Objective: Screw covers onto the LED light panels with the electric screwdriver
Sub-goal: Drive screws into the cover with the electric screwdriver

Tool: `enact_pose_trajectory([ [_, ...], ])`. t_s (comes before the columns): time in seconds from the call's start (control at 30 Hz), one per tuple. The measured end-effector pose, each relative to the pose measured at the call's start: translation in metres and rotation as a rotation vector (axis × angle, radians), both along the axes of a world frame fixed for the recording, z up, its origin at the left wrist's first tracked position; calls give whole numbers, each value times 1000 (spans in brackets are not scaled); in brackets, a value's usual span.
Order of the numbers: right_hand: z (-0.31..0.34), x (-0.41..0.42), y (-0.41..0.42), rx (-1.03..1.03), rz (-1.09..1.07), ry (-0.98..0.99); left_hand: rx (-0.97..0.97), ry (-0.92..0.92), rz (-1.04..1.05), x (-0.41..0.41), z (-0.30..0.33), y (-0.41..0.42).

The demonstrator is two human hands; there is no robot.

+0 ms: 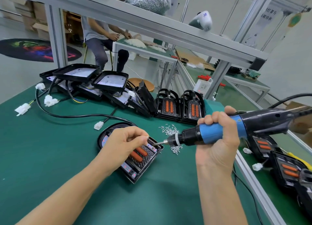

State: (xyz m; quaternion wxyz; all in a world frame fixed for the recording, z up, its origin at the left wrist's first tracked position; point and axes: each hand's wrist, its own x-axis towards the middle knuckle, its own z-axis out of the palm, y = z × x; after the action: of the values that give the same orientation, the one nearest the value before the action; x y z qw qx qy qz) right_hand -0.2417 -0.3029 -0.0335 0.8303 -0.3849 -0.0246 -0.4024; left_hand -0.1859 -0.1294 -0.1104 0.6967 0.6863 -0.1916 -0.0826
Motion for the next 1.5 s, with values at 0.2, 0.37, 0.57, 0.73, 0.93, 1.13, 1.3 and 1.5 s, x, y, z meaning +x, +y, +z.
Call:
enact_pose_trajectory([
  [0.2,-14,18,4,-209,-75,51,254,-111,66,7,-17,-1],
  [0.37,-20,27,10,-326,-110,72,479,-370,64,12,-13,-13],
  [0.57,-22,33,11,-346,-127,86,540,-572,100,12,-16,-16],
  [0.73,-25,34,9,-393,-149,120,536,-606,118,11,-18,-15],
  [0.93,-24,33,10,-400,-141,123,514,-571,95,11,-17,-16],
  [1.13,-27,32,6,-292,-164,132,545,-614,123,11,-18,-16],
  [1.3,-23,24,-10,-90,-211,89,517,-519,83,14,-14,-18],
  [1.5,-15,9,-40,45,-286,45,644,-629,69,29,6,-43],
])
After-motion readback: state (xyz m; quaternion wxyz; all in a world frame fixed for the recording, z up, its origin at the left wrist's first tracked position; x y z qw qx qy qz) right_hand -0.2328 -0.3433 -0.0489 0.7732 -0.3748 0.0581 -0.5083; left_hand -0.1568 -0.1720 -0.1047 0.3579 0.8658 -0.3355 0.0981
